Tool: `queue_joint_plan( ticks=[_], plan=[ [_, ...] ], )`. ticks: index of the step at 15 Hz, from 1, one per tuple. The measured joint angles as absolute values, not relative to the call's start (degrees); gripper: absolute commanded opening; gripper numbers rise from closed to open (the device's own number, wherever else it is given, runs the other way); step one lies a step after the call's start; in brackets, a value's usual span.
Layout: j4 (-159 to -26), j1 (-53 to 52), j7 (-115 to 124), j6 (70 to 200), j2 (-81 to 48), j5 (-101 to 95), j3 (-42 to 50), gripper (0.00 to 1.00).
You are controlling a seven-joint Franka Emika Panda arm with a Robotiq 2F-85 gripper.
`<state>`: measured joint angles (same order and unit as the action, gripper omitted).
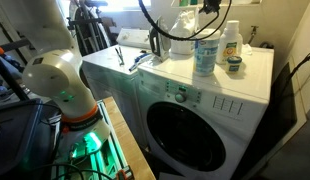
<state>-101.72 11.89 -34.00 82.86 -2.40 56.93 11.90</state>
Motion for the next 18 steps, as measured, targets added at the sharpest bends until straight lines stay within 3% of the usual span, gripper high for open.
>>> queue_joint_plan(
  ticks=[18],
  plan=[
    [-104.4,8.1,-30.4,81.4,-2.7,39.6,7.2,1.00]
  ],
)
